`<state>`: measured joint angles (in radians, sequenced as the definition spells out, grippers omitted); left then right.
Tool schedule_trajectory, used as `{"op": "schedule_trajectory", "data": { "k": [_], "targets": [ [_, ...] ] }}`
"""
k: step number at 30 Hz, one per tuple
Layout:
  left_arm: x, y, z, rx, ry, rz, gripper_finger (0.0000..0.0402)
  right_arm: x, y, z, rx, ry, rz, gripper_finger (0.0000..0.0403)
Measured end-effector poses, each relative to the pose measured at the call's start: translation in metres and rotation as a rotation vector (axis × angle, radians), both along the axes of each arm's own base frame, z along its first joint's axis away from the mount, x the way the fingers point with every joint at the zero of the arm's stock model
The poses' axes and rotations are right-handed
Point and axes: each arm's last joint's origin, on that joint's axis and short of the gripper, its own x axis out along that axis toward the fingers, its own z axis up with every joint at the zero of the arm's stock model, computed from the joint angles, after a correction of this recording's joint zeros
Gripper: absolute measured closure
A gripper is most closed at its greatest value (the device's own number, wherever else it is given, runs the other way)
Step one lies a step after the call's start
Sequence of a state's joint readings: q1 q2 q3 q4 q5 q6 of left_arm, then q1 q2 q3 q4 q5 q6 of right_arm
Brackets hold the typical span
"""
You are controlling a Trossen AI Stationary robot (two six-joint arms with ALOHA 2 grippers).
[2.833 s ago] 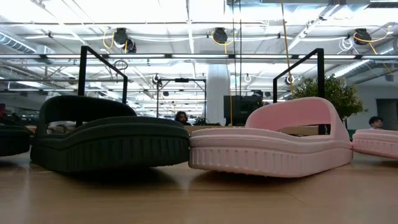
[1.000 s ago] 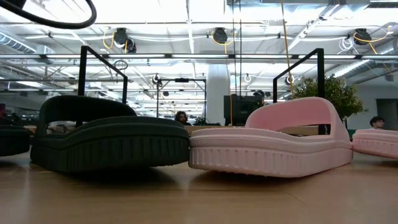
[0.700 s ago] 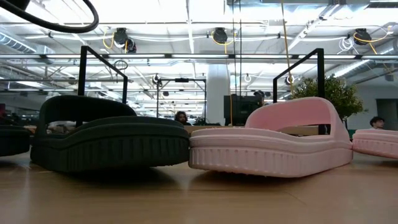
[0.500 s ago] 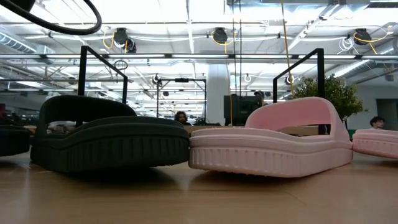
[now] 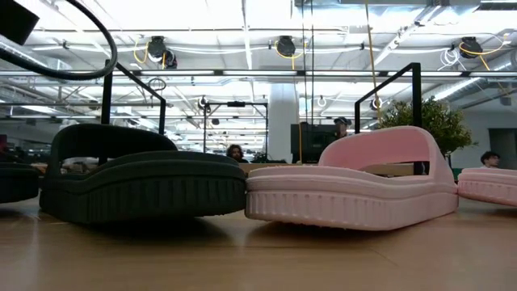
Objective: Pick and place slides into the shelf
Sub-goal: Put the left black slipper on the shelf
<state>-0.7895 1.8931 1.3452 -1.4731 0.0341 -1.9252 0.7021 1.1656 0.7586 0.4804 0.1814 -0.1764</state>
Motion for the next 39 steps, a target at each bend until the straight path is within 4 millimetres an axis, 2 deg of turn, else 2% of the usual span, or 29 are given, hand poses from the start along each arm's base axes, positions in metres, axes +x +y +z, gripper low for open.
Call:
{"op": "schedule_trajectory", "data": {
  "k": [9, 32, 39],
  "targets": [
    [-0.002, 0.003, -0.009, 0.01, -0.004, 0.011, 0.0289, 0.0, 0.0, 0.0, 0.0, 0.0, 0.0, 0.0287],
    [-0.007, 0.008, -0.006, 0.068, 0.053, 0.058, 0.0289, 0.0, 0.0, 0.0, 0.0, 0.0, 0.003, 0.0287],
    [0.002, 0.005, -0.027, 0.06, 0.114, 0.053, 0.0289, 0.0, 0.0, 0.0, 0.0, 0.0, 0.003, 0.0287]
  ]
}}
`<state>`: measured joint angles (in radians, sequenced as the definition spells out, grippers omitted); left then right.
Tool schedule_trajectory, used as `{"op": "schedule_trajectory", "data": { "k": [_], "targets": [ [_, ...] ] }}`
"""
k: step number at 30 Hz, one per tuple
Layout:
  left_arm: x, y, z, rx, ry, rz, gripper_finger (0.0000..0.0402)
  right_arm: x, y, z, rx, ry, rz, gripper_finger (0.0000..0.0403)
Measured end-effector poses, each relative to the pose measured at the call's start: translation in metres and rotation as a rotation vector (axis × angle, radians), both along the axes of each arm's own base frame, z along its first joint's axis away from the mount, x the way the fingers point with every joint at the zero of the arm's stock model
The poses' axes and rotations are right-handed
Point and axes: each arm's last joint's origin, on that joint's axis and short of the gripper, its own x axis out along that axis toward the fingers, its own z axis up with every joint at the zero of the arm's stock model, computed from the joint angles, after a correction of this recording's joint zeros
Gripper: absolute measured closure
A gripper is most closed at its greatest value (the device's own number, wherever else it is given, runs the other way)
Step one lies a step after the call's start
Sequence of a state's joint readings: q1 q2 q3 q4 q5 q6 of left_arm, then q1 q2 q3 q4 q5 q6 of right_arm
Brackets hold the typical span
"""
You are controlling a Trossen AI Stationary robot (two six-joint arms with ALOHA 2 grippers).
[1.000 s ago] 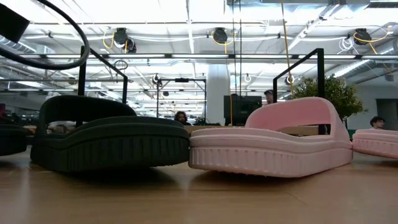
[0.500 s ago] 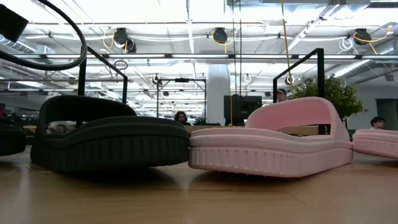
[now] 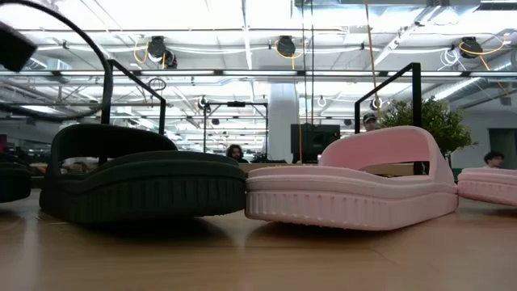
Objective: Pick and place slides into the shelf
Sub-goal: Put the left black slipper on the shelf
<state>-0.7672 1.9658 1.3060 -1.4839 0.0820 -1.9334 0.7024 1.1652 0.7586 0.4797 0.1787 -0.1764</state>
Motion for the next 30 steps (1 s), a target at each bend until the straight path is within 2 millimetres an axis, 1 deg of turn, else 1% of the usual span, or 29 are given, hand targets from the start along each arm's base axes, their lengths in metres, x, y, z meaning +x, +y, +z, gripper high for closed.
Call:
{"op": "schedule_trajectory", "data": {
  "k": [2, 5, 19, 24, 27, 30],
  "targets": [
    [0.0025, 0.0002, -0.0051, -0.002, 0.01, -0.008, 0.0289, 0.0001, -0.0001, 0.0, 0.0, 0.0, 0.0, 0.0287],
    [0.0044, 0.0024, -0.0076, 0.006, 0.029, -0.008, 0.0289, 0.0, 0.0, 0.0, 0.0, 0.0, 0.0, 0.0287],
    [-0.0014, 0.006, -0.0025, 0.045, 0.114, 0.029, 0.0289, 0.0, 0.0, -0.0006, 0.001, 0.008, 0.0, 0.0287],
    [-0.0013, 0.0059, -0.0026, 0.042, 0.115, 0.03, 0.0291, 0.0, 0.0, -0.0014, -0.001, 0.016, 0.0, 0.0287],
    [-0.0014, 0.0059, -0.0026, 0.043, 0.115, 0.029, 0.0312, 0.0, 0.0, -0.0013, 0.009, 0.021, 0.0, 0.0287],
    [-0.0012, 0.0061, -0.0026, 0.043, 0.112, 0.001, 0.0358, 0.0, 0.0, -0.0014, 0.02, 0.028, 0.0, 0.0287]
  ]
}}
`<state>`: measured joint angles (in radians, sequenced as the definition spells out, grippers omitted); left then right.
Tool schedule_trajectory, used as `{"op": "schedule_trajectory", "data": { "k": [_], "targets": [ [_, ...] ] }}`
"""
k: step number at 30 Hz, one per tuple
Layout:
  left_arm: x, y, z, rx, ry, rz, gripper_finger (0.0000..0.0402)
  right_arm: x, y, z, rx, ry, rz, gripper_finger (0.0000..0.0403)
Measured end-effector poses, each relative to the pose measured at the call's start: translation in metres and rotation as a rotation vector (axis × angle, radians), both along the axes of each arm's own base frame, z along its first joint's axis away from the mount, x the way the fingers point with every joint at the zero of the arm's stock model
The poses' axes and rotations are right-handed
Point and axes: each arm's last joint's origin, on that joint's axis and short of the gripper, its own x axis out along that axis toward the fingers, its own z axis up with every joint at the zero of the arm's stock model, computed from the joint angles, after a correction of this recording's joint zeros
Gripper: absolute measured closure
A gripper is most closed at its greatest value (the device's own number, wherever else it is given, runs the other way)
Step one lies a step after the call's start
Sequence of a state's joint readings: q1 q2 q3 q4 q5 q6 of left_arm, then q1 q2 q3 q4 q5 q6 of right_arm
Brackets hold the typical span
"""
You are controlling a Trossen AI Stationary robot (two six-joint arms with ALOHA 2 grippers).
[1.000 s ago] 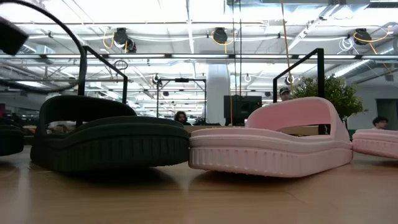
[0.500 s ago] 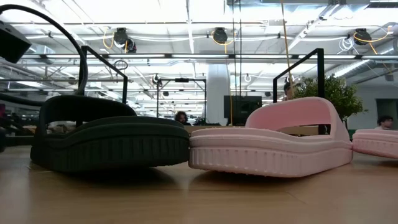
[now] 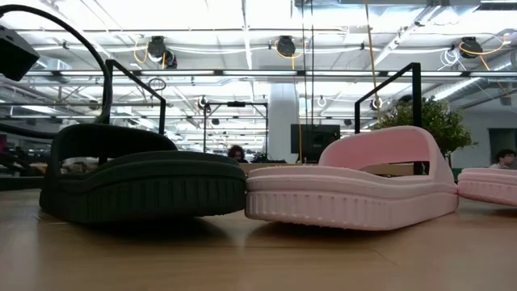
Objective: Pick and place slides into the shelf
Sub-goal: Put the left black slipper on the shelf
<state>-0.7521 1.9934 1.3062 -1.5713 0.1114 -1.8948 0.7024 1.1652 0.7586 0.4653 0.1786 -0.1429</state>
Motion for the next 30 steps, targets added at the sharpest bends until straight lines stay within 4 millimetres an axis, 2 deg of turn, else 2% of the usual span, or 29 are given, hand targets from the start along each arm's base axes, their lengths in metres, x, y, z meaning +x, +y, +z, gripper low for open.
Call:
{"op": "schedule_trajectory", "data": {
  "k": [3, 11, 18, 26, 30],
  "targets": [
    [0.0, 0.0, 0.0, 0.0, 0.001, -0.016, 0.0392, 0.0, 0.001, 0.0, 0.0, 0.0, 0.003, 0.0287],
    [0.003, -0.005, 0.005, -0.05, -0.004, -0.064, 0.0398, -0.005, 0.006, 0.0, 0.001, -0.001, 0.031, 0.0287],
    [0.01, -0.035, 0.034, -0.18, -0.107, -0.155, 0.04, -0.007, 0.008, 0.0, 0.001, -0.001, 0.038, 0.0287],
    [-0.005, -0.064, 0.059, -0.292, -0.145, -0.208, 0.0401, -0.007, 0.008, 0.004, 0.026, -0.037, 0.037, 0.0287],
    [-0.005, -0.073, 0.071, -0.299, -0.223, -0.265, 0.0401, -0.007, 0.008, 0.006, 0.036, -0.05, 0.037, 0.0287]
  ]
}}
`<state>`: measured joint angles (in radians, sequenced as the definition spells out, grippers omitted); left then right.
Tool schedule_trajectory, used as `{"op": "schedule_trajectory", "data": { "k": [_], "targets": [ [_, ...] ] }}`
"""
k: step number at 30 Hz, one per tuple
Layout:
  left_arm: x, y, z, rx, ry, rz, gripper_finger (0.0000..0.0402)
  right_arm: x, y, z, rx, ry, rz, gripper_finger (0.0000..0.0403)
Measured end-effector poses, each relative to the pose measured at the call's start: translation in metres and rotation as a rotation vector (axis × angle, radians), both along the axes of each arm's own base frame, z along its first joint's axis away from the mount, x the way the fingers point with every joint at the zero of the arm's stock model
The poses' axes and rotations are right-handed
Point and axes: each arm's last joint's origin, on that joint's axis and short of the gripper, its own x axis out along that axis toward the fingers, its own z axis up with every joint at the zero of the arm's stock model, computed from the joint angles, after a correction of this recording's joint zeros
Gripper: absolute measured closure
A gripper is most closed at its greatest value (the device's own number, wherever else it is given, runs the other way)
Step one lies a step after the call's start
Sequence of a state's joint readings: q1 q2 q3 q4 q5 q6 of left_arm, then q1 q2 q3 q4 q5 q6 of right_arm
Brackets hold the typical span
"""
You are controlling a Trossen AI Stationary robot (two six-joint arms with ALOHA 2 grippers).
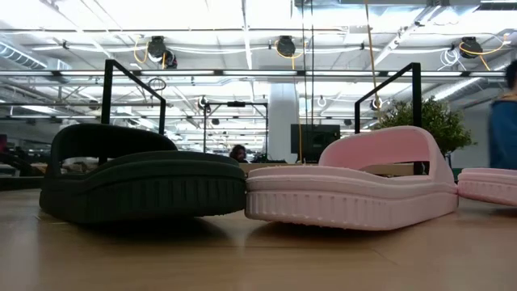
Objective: Pick and place slides into the shelf
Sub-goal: Put the left black slipper on the shelf
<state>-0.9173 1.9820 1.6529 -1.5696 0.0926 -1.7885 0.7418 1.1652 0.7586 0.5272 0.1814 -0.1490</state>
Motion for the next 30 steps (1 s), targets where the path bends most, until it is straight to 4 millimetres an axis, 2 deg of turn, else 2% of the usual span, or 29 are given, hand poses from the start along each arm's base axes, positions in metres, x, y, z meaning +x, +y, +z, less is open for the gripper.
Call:
{"op": "schedule_trajectory", "data": {
  "k": [8, 12, 17, 22, 30],
  "targets": [
    [0.013, -0.006, 0.029, -0.027, -0.175, -0.104, 0.0401, 0.0, 0.0, 0.001, 0.009, -0.012, 0.0, 0.0287],
    [0.018, -0.011, 0.051, -0.075, -0.258, -0.142, 0.0401, 0.0, 0.0, 0.004, 0.024, -0.028, -0.001, 0.0287],
    [0.026, -0.012, 0.083, -0.065, -0.45, -0.23, 0.0401, 0.0, 0.0, 0.004, 0.021, -0.03, -0.001, 0.0287],
    [0.043, 0.0, 0.107, 0.013, -0.596, -0.364, 0.0402, 0.0, 0.0, 0.004, 0.012, -0.036, -0.002, 0.0287],
    [0.076, 0.035, 0.129, 0.262, -0.647, -0.649, 0.0402, 0.0, 0.0, 0.005, 0.024, -0.045, -0.002, 0.0287]
  ]
}}
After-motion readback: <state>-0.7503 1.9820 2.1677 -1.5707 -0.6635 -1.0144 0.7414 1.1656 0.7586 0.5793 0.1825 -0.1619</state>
